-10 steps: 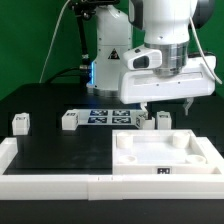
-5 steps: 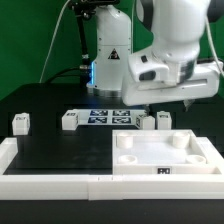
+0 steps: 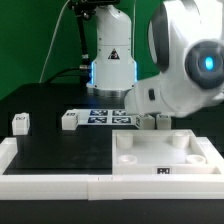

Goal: Assemble one leg

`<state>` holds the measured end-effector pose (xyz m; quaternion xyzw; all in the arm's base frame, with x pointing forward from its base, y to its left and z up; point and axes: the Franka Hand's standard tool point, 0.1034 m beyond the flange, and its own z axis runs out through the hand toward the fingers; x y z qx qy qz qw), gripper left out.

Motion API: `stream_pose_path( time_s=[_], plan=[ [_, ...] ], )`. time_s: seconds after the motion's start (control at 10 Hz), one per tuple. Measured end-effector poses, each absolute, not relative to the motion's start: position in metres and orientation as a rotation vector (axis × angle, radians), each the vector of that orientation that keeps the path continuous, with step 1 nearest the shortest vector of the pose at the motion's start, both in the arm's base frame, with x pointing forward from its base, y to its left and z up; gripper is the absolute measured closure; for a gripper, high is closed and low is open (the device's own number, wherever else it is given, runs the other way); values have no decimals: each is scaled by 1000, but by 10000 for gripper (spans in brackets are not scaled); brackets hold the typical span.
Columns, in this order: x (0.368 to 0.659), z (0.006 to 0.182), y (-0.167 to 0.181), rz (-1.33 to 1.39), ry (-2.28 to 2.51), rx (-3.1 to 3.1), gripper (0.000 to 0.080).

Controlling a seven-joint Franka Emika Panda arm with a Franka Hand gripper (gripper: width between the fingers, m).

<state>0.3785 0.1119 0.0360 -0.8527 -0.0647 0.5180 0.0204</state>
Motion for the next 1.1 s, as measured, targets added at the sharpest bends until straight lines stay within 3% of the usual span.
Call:
stream_pose_path(
  time_s=[0.1,1.1],
  plan=[
    [380,33,113,1722,-206,-2568,150],
    [366,26,114,1745,-314,-2566,150]
  ],
)
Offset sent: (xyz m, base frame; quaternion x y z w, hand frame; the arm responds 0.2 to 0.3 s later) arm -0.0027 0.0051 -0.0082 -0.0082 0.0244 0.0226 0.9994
